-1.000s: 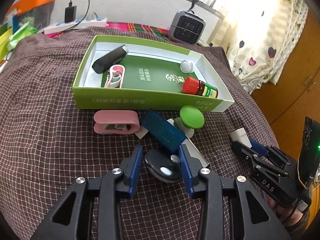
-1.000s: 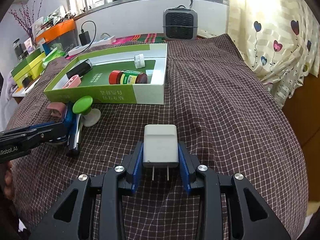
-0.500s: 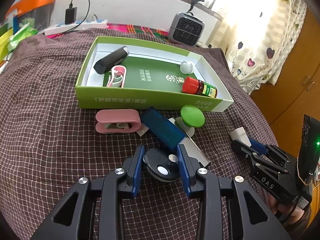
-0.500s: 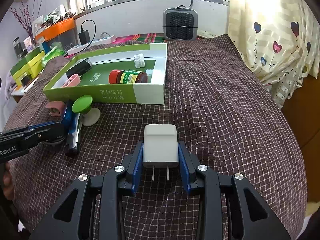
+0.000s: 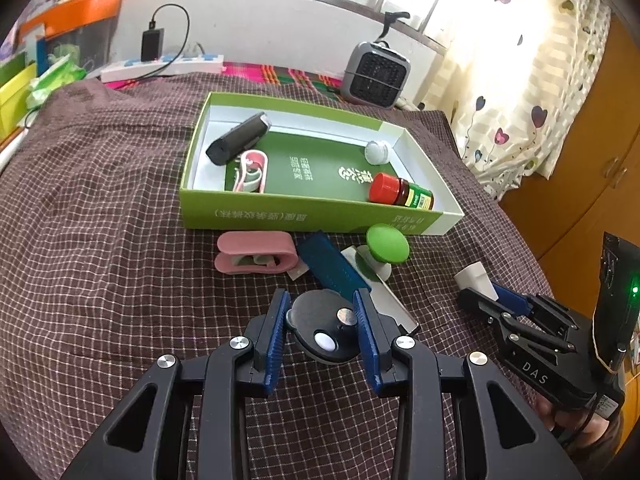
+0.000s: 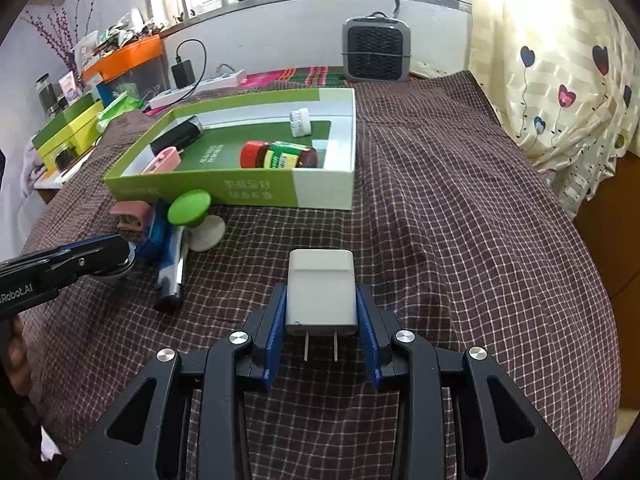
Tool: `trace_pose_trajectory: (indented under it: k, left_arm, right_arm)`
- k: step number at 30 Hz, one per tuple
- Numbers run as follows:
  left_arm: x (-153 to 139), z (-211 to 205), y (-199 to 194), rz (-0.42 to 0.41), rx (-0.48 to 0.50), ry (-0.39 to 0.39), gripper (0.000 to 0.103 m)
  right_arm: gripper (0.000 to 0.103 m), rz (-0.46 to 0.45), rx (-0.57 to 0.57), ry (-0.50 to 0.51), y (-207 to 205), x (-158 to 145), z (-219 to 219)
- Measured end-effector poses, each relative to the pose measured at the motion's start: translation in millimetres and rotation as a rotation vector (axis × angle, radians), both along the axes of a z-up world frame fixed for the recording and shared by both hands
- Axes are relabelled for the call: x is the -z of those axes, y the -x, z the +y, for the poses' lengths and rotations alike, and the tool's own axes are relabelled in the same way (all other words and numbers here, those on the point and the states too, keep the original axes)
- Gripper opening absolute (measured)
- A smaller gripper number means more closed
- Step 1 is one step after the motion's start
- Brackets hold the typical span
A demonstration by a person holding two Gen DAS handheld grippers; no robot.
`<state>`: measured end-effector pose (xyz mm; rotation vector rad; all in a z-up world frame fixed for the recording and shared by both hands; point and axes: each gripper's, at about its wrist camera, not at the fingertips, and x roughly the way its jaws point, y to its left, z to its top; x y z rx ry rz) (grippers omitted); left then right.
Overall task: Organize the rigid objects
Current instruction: 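Carry the black disc with the left tool while the right tool carries the charger into the box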
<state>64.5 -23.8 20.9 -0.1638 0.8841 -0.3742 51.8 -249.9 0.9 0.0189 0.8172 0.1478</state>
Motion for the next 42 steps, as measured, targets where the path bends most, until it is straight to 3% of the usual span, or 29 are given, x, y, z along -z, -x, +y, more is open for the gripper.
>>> trace_pose_trajectory:
  k: [22, 42]
  left_arm:
    - [-45.6, 1.5, -8.7, -0.122, 0.013, -0.017, 0.032]
    - [-65.4, 5.3, -66.1, -0.148, 0.026, 0.006, 0.032]
  right_arm:
    - [0.035, -0.071, -0.062, -0.022, -10.7, -35.4, 19.0]
    - [0.035, -0.096, -0.105, -0.033, -78.5, -63.8, 29.7]
